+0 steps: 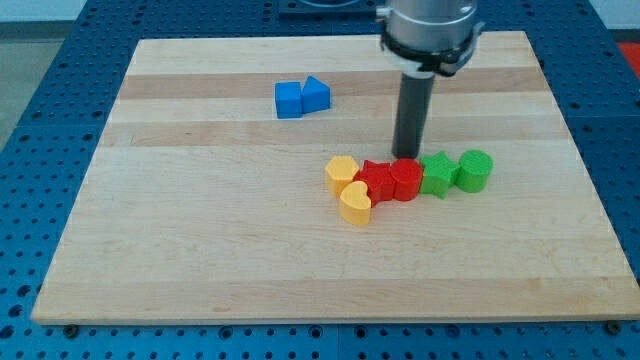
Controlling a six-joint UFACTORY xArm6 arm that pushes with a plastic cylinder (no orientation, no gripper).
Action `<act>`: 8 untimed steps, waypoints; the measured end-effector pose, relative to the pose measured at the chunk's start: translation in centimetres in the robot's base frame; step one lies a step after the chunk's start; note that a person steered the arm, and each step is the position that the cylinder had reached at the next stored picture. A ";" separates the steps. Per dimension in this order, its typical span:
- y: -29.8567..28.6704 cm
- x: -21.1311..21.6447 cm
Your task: Move the green circle bottom of the blue cubes
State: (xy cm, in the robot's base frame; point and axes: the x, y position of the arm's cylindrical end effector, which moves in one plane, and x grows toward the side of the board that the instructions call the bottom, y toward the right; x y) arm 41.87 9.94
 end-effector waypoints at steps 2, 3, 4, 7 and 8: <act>9.1 -1.0; 12.7 0.3; 12.9 2.8; 8.0 5.3; 5.7 5.3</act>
State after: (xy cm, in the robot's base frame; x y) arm 47.18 15.66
